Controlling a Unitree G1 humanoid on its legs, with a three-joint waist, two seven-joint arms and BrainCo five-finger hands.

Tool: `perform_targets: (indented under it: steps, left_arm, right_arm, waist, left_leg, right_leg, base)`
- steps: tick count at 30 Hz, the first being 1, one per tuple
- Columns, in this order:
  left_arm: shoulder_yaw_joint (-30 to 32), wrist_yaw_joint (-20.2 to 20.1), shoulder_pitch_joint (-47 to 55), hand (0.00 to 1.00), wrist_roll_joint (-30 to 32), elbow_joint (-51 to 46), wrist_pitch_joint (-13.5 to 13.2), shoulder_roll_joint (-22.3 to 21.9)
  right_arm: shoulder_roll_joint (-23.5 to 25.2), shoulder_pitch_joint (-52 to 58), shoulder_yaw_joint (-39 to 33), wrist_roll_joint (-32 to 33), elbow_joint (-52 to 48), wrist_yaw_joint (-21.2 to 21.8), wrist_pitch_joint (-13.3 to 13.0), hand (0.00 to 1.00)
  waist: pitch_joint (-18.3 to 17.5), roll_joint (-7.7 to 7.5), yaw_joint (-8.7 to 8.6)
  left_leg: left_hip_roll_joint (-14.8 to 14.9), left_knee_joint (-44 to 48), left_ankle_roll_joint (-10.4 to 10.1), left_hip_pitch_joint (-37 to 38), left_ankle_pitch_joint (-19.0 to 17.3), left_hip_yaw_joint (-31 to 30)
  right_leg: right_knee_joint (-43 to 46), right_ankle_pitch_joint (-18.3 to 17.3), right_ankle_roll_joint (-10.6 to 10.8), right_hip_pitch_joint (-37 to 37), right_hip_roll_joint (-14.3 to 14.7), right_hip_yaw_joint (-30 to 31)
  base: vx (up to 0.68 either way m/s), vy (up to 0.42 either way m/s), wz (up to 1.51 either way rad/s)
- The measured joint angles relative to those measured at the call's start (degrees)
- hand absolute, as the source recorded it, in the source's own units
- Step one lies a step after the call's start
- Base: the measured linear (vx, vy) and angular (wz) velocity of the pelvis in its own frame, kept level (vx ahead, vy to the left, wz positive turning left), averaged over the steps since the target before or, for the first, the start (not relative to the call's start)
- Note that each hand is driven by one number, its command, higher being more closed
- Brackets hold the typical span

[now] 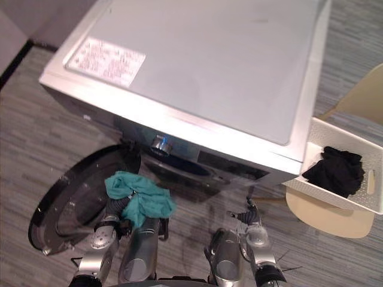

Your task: Pick up the laundry basket with both hands and put the clothes into the washing machine.

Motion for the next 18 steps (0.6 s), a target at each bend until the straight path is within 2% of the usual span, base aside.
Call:
perform_targets:
  steps: [3,5,9,13,16,18]
  left_arm:
    - [2.0,2.47,-5.59,1.0,-5.37,0.03,-0.91,-2.05]
    - [2.2,3.44,-8.08,1.0,-6.14,-0.31,-0.93,-2.57]
    - [2.16,5.73,-13.14,1.0,-7.1,-4.92,-0.93,-4.07]
    - [2.18,9.03,-24.57,1.0,-7.46,-6.85,-0.95,-4.3]
    - [1.98,11.66,-32.82,1.0,-7.51,-7.99,-0.95,-3.27]
    - [1.73,13.73,-38.83,1.0,-7.99,-10.17,-1.08,-1.37]
  right_arm:
    - [0.51,-2.33,0.07,1.8,-4.91,-2.38,-0.17,0.0]
    - [1.06,-3.54,0.44,1.77,-8.43,-3.48,-0.2,0.0]
    - [3.03,-4.84,0.57,1.64,-17.7,-4.86,-0.25,0.0]
    - [3.63,-4.86,0.08,1.67,-23.48,-6.64,-0.6,0.0]
    - [3.97,-4.85,-0.59,1.69,-25.69,-7.12,-0.95,0.0]
    - [4.35,-4.83,-0.57,1.57,-29.15,-7.11,-2.05,0.0]
  waist:
    - [3.44,-0.06,-0.06]
    - [4.23,-0.29,-0.03]
    - [5.34,-0.59,0.11]
    - [5.68,-0.79,-0.14]
    - [5.82,-1.03,-0.82]
    - [5.95,-1.31,-1.92]
  left_leg:
    - [0.95,12.71,0.49,-11.68,-4.83,-2.04]
    - [1.97,18.04,0.73,-17.94,-6.12,-2.28]
    - [4.41,27.88,1.32,-31.05,-7.88,-2.31]
    - [5.7,36.37,2.17,-43.02,-8.64,-2.33]
    - [5.94,40.42,2.62,-49.05,-8.89,-2.54]
    - [6.36,42.89,2.41,-52.56,-9.12,-2.55]
  right_leg:
    - [14.65,-7.48,-0.16,-10.32,-2.49,1.24]
    - [20.97,-9.5,-0.76,-16.94,-3.27,2.77]
    - [31.6,-11.68,-1.72,-31.49,-3.22,7.09]
    - [40.73,-12.69,-2.3,-44.98,-3.3,11.22]
    - [45.49,-13.05,-2.42,-52.0,-3.3,13.73]
    - [48.25,-13.17,-2.57,-56.08,-3.24,15.03]
  base:
    - [-0.26,-0.045,0.2]
    - [-0.21,-0.013,-0.11]
    - [-0.2,0.011,-0.33]
    - [-0.12,0.003,-0.24]
    - [-0.09,-0.022,-0.13]
    - [-0.1,-0.051,-0.11]
